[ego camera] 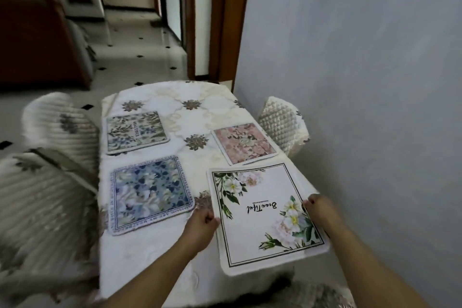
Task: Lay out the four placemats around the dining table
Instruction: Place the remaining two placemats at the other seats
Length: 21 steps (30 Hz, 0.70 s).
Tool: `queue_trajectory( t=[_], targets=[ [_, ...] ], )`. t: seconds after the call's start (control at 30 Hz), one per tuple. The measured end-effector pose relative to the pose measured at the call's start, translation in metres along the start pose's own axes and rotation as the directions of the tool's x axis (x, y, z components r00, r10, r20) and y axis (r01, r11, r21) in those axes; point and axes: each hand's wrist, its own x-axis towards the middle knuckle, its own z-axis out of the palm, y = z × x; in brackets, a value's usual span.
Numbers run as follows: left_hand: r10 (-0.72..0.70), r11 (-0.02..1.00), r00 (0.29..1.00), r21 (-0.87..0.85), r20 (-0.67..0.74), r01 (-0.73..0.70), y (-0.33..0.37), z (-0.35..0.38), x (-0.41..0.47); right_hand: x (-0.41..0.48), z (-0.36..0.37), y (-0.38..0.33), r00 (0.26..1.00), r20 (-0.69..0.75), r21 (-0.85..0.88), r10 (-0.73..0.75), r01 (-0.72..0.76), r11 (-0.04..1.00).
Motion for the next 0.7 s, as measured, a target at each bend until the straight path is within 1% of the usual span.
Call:
queue_trajectory(
  t=[0.17, 0.33, 0.43, 0.5, 0.57, 0.7],
  targets=[
    [-0.124, 0.992, 0.992, -0.035, -0.036, 0.123, -0.028, 0.022, 0.032, 0.047, 0.023, -0.006, 0.997, 0.063, -0.019, -0.05, 0.051, 0.999],
    [-0.244, 0.97, 0.965, -0.002, -0.096, 0.245, -0.047, 0.048, 0.058, 0.083, 0.063, 0.016, 0.981, 0.169, 0.036, -0.094, 0.089, 0.995],
    [-0.313, 0.944, 0.938, 0.064, -0.149, 0.325, -0.061, 0.066, 0.062, 0.104, 0.084, 0.025, 0.961, 0.232, 0.047, -0.149, 0.142, 0.989],
    [-0.358, 0.922, 0.915, 0.086, -0.185, 0.378, -0.068, 0.076, 0.065, 0.12, 0.094, 0.029, 0.94, 0.268, 0.045, -0.212, 0.207, 0.977],
    [-0.402, 0.899, 0.887, 0.085, -0.228, 0.429, -0.073, 0.082, 0.065, 0.131, 0.105, 0.032, 0.912, 0.314, 0.043, -0.264, 0.264, 0.963],
    [-0.459, 0.869, 0.837, 0.044, -0.3, 0.492, -0.082, 0.098, 0.066, 0.145, 0.123, 0.041, 0.879, 0.381, 0.059, -0.286, 0.286, 0.956]
  ],
)
